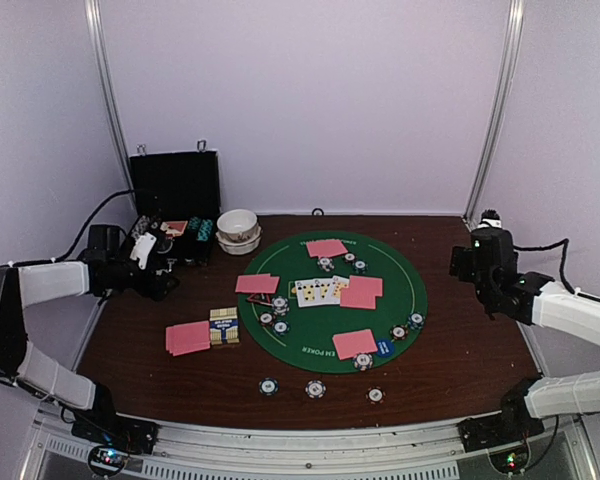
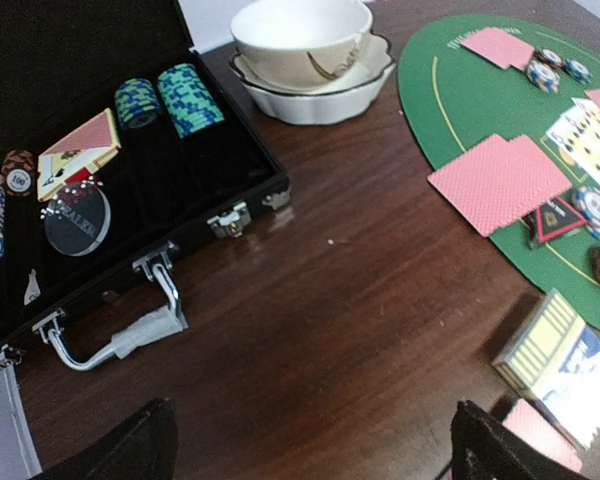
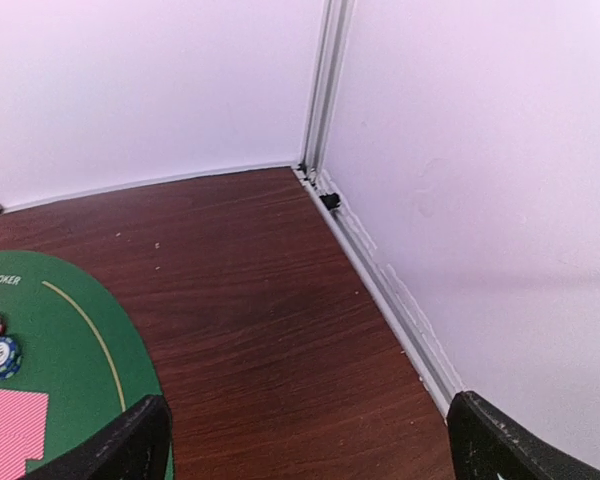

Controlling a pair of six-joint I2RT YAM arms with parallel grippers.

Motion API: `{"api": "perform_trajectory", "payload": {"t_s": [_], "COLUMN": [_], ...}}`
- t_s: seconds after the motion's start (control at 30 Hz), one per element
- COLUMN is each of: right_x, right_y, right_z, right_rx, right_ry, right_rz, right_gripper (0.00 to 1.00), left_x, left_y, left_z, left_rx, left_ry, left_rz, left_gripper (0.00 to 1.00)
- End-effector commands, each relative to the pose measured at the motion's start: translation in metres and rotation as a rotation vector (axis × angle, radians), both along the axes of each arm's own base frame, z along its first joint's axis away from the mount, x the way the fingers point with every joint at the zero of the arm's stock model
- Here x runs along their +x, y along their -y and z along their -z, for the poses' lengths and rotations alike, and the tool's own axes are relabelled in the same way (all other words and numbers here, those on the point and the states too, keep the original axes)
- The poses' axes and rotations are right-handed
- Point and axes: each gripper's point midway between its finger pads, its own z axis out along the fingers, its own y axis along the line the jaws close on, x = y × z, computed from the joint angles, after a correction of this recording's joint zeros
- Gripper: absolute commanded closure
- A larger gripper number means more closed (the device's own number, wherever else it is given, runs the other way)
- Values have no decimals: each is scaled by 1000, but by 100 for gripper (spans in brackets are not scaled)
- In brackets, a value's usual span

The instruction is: Distribute texas hold em gaming equipment

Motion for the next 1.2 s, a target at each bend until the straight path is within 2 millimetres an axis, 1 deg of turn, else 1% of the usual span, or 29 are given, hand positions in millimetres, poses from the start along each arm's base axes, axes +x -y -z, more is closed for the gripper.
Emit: {"api": "perform_trajectory", "payload": {"t_s": [0.0, 0.07, 0.13, 0.17, 0.23, 0.27, 0.37, 0.4, 0.47, 0.5, 0.57, 0.63, 0.7, 0.8, 0.93, 1.0, 1.1, 1.17], "right_x": [8, 11, 14, 16, 20, 22, 28, 30, 33, 33, 34, 34, 33, 35, 41, 48, 60, 66], "right_y": [28, 31, 35, 36, 39, 40, 44, 45, 50, 53, 59, 62, 65, 60, 48, 35, 25, 31], "right_z": [-21, -10, 0, 4, 11, 16, 27, 27, 37, 40, 41, 41, 41, 43, 45, 49, 60, 63], "right_rx": [-88, -120, -131, -136, -161, -178, -249, -253, -258, -252, -246, -236, -222, -201, -203, -220, -223, -213], "right_ry": [132, 114, 107, 107, 107, 103, 97, 121, 112, 115, 131, 138, 147, 154, 142, 126, 113, 108], "right_rz": [119, 123, 137, 142, 146, 146, 140, 144, 154, 168, 198, 206, 202, 138, 48, -37, -113, -96], "right_gripper": [0, 0, 0, 0, 0, 0, 0, 1, 1, 0, 1, 0, 1, 1, 1, 1, 1, 0], "left_x": [29, 33, 33, 33, 32, 31, 25, 23, 22, 18, 20, 25, 27, 26, 26, 26, 26, 26], "left_y": [-15, -22, -21, -21, -23, -25, -27, -29, -34, -36, -40, -46, -47, -47, -47, -47, -47, -47], "left_z": [-3, -1, 3, 2, 10, 16, 17, 19, 17, 20, 19, 23, 23, 23, 23, 22, 22, 22], "left_rx": [-53, -70, -95, -104, -96, -97, -97, -98, -112, -103, -103, -86, -83, -82, -82, -81, -82, -82], "left_ry": [182, 214, 238, 264, 269, 275, 320, 329, 394, 379, 386, 353, 357, 355, 355, 358, 357, 356], "left_rz": [-143, -197, -204, -202, -217, -230, -243, -252, -288, -299, -323, -359, -363, -365, -365, -366, -366, -367], "left_gripper": [2, 2, 2, 2, 2, 2, 2, 2, 2, 3, 2, 2, 3, 3, 2, 2, 2, 3]}}
